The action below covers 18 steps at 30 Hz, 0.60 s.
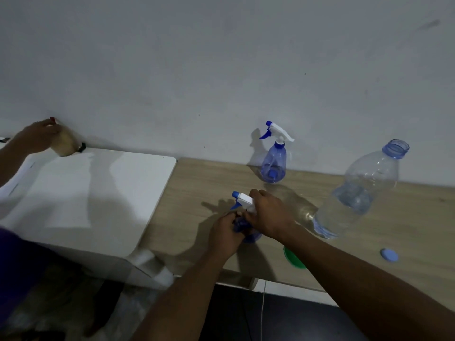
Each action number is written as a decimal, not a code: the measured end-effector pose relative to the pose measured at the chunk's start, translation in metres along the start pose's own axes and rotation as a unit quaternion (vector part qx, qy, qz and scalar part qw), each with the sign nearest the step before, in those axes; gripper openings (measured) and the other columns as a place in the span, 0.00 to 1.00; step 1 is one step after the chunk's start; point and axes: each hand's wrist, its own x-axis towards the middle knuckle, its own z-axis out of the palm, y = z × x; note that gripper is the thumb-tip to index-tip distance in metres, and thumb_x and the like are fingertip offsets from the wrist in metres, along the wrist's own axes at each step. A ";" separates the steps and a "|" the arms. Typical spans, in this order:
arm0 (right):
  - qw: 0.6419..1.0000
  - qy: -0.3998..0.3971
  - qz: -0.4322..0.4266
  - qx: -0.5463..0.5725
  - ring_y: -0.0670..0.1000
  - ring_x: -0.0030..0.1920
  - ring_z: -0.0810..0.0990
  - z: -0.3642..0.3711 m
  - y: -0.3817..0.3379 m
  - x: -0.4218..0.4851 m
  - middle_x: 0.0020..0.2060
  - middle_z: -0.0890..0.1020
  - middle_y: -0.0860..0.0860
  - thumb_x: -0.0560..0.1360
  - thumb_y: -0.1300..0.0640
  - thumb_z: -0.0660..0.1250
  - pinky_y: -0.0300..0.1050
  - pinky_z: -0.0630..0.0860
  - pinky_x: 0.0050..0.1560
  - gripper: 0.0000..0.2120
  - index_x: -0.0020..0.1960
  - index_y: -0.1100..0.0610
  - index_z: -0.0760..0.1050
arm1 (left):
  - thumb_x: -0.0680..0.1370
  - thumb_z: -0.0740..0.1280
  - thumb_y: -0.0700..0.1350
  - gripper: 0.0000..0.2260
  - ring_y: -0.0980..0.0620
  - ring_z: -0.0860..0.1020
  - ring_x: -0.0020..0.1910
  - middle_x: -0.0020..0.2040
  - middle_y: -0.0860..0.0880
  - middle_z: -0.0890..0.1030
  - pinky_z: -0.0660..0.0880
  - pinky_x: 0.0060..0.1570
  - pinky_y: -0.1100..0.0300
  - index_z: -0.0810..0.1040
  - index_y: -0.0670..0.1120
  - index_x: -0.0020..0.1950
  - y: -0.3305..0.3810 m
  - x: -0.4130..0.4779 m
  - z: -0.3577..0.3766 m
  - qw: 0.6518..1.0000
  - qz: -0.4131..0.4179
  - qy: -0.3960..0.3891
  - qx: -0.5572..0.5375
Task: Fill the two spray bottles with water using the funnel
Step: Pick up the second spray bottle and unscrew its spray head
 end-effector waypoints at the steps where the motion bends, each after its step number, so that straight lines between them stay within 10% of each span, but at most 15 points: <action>1: 1.000 0.000 -0.001 0.004 0.56 0.46 0.77 0.001 0.000 0.000 0.50 0.77 0.54 0.74 0.47 0.69 0.46 0.67 0.41 0.18 0.56 0.57 0.70 | 0.69 0.71 0.35 0.17 0.50 0.81 0.53 0.53 0.52 0.85 0.79 0.54 0.52 0.82 0.51 0.54 0.002 -0.001 -0.002 1.000 0.003 0.000 0.003; 18: 0.997 -0.012 -0.025 0.074 0.58 0.49 0.76 0.002 0.008 -0.005 0.51 0.76 0.54 0.72 0.53 0.71 0.56 0.75 0.49 0.21 0.61 0.55 0.69 | 0.71 0.73 0.35 0.18 0.50 0.81 0.53 0.54 0.51 0.85 0.78 0.54 0.56 0.82 0.49 0.58 -0.002 0.006 0.000 1.000 0.021 -0.013 0.001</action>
